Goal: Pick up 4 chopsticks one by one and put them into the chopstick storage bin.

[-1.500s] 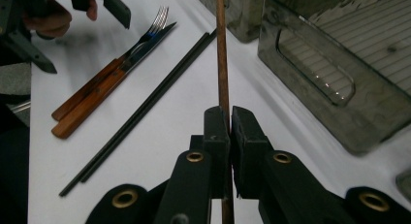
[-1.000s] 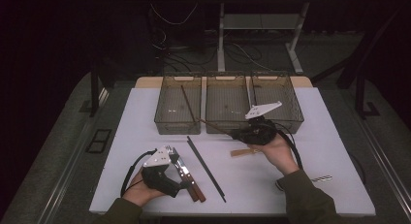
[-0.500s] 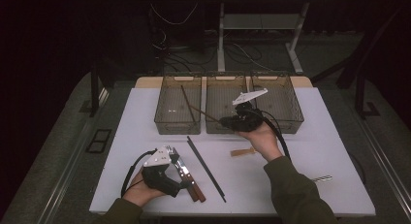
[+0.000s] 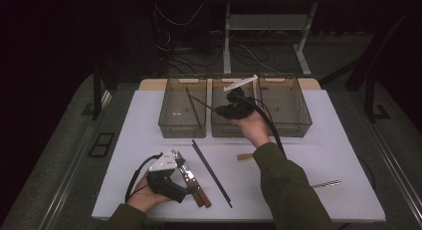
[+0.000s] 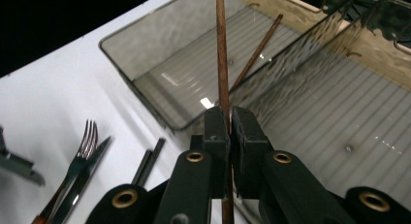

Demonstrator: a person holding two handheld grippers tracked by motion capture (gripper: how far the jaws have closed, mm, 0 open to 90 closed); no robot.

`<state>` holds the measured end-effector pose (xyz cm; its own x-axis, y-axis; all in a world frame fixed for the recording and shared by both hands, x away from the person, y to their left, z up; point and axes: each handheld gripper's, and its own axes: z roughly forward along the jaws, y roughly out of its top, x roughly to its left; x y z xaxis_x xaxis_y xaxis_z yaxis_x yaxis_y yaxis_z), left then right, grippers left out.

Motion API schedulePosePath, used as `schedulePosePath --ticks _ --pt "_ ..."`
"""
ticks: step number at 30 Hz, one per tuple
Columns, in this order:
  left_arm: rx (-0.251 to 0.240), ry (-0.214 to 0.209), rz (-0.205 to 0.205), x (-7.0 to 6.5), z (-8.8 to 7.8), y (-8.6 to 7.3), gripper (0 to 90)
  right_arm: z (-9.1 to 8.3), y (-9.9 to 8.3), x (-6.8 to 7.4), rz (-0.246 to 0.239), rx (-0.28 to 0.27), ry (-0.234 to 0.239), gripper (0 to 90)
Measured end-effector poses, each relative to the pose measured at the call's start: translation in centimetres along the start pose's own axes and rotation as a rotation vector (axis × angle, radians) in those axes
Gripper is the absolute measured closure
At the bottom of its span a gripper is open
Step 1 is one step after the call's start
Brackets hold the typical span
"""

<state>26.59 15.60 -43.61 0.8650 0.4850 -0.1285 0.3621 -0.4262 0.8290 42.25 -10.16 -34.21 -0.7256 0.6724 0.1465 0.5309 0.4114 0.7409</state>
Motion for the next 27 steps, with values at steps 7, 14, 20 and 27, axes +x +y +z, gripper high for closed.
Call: schedulePosePath --ticks 7,14,20,27 --pt "0.005 -0.002 0.011 0.0 0.0 0.1 0.0 1.5 1.5 0.0 0.009 0.007 -0.017 85.8" --pt "0.001 -0.007 0.009 -0.1 0.0 0.1 0.0 3.4 3.2 -0.4 0.037 -0.001 -0.048 85.8" --pt "-0.002 -0.010 0.008 -0.1 0.1 0.1 0.0 4.8 4.5 -0.8 0.064 -0.002 -0.065 85.8" --pt "-0.006 -0.014 0.006 -0.2 0.1 0.2 0.0 7.0 6.2 -0.5 0.086 0.007 -0.095 85.7"
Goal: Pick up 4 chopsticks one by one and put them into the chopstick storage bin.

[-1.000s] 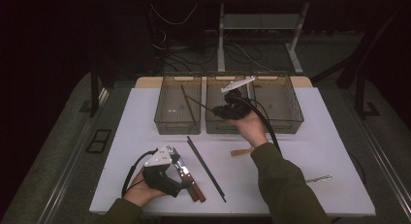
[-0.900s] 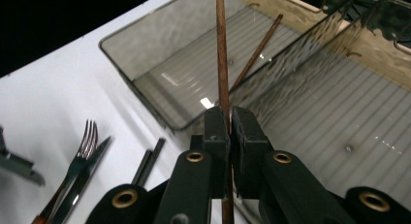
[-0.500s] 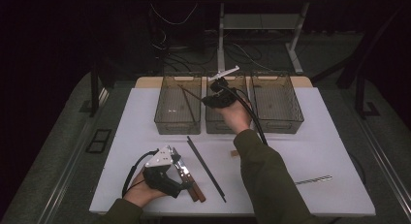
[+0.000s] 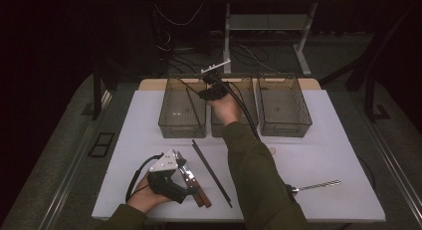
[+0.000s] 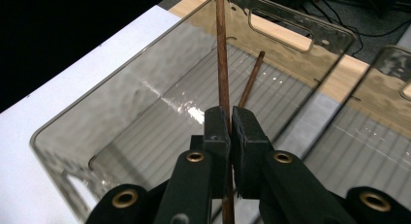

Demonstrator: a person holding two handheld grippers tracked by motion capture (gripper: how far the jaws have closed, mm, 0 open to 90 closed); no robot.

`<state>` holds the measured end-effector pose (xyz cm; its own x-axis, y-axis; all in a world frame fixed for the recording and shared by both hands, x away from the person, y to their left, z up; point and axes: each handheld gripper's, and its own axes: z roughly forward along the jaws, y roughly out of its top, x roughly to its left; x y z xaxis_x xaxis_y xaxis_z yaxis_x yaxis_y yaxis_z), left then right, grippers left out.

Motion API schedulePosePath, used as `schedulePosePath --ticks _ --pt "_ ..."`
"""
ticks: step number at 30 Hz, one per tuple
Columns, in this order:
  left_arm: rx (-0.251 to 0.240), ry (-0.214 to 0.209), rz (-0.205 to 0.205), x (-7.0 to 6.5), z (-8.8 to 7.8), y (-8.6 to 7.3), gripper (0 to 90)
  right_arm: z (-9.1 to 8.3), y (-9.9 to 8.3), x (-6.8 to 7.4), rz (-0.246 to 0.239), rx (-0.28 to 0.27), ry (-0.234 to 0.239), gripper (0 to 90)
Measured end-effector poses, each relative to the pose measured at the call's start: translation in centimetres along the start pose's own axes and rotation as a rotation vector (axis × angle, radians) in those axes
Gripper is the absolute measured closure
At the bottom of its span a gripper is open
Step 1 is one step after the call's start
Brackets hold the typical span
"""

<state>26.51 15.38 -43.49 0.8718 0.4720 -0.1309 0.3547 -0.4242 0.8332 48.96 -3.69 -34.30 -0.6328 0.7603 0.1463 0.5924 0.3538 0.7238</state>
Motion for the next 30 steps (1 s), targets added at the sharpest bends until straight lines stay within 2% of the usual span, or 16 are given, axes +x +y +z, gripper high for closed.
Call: schedulePosePath --ticks 10,12,17,22,29,30 --pt "0.000 -0.004 0.000 0.0 0.0 0.0 0.0 3.2 1.1 1.0 0.018 0.028 -0.024 85.6" --pt "0.001 -0.006 0.001 0.0 0.0 0.0 0.0 3.9 1.2 1.4 0.013 0.034 -0.019 85.6" --pt "0.001 -0.012 0.004 -0.1 0.1 0.1 0.0 5.3 1.5 2.4 0.000 0.051 -0.044 85.4" --pt "-0.001 -0.013 0.008 -0.1 0.0 0.1 0.0 6.3 1.4 2.7 0.005 0.068 -0.049 84.7" --pt "-0.002 -0.010 0.015 0.0 0.0 0.1 0.0 5.6 1.5 2.7 -0.036 0.057 -0.056 64.9" --pt "-0.001 -0.010 0.016 0.0 0.0 0.1 0.0 5.4 1.5 2.6 -0.042 0.054 -0.044 62.2"
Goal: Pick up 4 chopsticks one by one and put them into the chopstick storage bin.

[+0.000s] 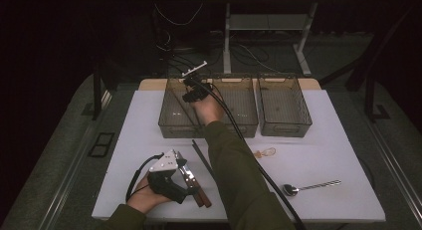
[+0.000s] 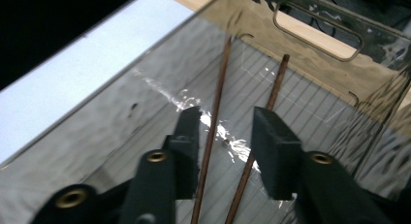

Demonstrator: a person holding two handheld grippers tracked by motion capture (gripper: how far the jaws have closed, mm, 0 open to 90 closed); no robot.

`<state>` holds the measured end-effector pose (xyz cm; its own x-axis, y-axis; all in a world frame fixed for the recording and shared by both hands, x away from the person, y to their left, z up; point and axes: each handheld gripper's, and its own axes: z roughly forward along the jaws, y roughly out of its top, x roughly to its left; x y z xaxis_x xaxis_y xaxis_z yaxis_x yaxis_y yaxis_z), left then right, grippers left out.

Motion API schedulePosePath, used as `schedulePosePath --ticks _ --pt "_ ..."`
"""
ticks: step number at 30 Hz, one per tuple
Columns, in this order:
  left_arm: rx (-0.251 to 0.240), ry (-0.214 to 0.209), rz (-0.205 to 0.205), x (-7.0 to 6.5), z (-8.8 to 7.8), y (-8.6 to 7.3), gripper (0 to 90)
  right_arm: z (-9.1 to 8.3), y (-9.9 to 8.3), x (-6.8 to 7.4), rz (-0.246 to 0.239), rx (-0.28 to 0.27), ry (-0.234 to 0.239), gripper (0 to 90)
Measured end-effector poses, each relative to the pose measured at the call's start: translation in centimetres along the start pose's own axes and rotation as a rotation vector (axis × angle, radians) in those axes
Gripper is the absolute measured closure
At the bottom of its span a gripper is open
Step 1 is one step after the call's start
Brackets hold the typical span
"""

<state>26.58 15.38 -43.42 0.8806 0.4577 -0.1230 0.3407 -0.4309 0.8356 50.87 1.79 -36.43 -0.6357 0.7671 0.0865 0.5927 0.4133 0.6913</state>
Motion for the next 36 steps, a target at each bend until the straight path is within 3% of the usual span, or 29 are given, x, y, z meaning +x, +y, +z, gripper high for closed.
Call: schedulePosePath --ticks 4,9,15,21,29,36 --pt "0.005 0.003 0.003 0.0 0.0 0.0 0.0 -1.3 -0.4 -0.2 -0.008 -0.011 0.050 53.8" --pt "0.006 0.008 0.002 0.1 0.1 0.0 0.0 -3.7 -1.4 -0.6 -0.030 -0.046 0.069 45.1" --pt "0.000 0.011 0.000 0.2 0.0 0.0 0.0 -6.3 -2.8 -1.2 -0.053 -0.061 0.086 41.3" --pt "0.002 0.010 -0.001 0.2 -0.1 0.0 0.0 -8.8 -4.7 -1.5 -0.083 -0.071 0.109 31.2" --pt "-0.001 0.007 -0.005 0.2 0.0 0.0 0.0 -12.2 -8.3 -2.7 -0.107 -0.115 0.157 26.2" --pt "-0.001 0.006 -0.019 0.1 0.0 -0.1 0.0 -14.3 -12.4 -4.2 -0.092 -0.133 0.186 22.8"
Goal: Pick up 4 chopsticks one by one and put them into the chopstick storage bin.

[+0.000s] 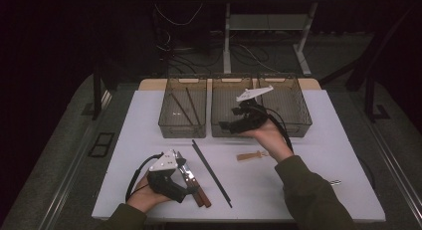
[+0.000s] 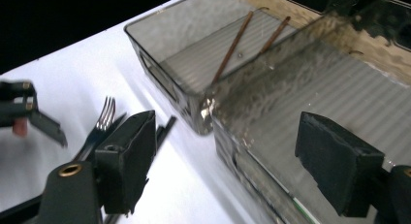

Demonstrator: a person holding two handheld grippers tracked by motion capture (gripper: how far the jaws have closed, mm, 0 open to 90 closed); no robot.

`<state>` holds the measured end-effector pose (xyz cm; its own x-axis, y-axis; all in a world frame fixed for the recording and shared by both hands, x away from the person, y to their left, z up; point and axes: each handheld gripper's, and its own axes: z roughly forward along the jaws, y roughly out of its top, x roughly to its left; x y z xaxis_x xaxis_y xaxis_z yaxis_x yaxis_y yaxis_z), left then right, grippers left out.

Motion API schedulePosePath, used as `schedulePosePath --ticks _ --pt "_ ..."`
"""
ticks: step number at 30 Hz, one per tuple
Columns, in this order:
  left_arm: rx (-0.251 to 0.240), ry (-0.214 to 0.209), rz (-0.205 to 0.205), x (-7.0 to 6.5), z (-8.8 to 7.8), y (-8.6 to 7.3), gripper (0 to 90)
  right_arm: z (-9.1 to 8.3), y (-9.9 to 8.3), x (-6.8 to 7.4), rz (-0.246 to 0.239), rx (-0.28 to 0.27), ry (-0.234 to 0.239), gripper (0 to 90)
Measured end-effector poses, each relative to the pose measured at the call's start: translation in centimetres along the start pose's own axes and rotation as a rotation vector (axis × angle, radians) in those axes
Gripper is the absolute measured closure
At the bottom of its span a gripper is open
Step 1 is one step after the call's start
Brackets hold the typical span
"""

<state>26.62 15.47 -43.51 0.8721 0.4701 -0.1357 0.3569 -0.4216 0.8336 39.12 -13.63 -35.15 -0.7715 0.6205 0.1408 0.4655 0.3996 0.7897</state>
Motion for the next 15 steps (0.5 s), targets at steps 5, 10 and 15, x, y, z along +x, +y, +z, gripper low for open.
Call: schedulePosePath --ticks 5,10,15 --pt "0.006 -0.002 0.003 0.1 0.0 0.0 0.0 -1.9 -2.6 -0.4 0.004 -0.032 -0.007 21.0" --pt "0.012 -0.001 0.008 0.2 0.0 0.0 0.0 -3.6 -5.0 -0.7 -0.005 -0.077 -0.037 19.2" --pt "0.018 0.001 0.012 0.2 0.1 -0.1 0.0 -5.0 -7.4 -0.9 0.003 -0.089 -0.070 18.8"
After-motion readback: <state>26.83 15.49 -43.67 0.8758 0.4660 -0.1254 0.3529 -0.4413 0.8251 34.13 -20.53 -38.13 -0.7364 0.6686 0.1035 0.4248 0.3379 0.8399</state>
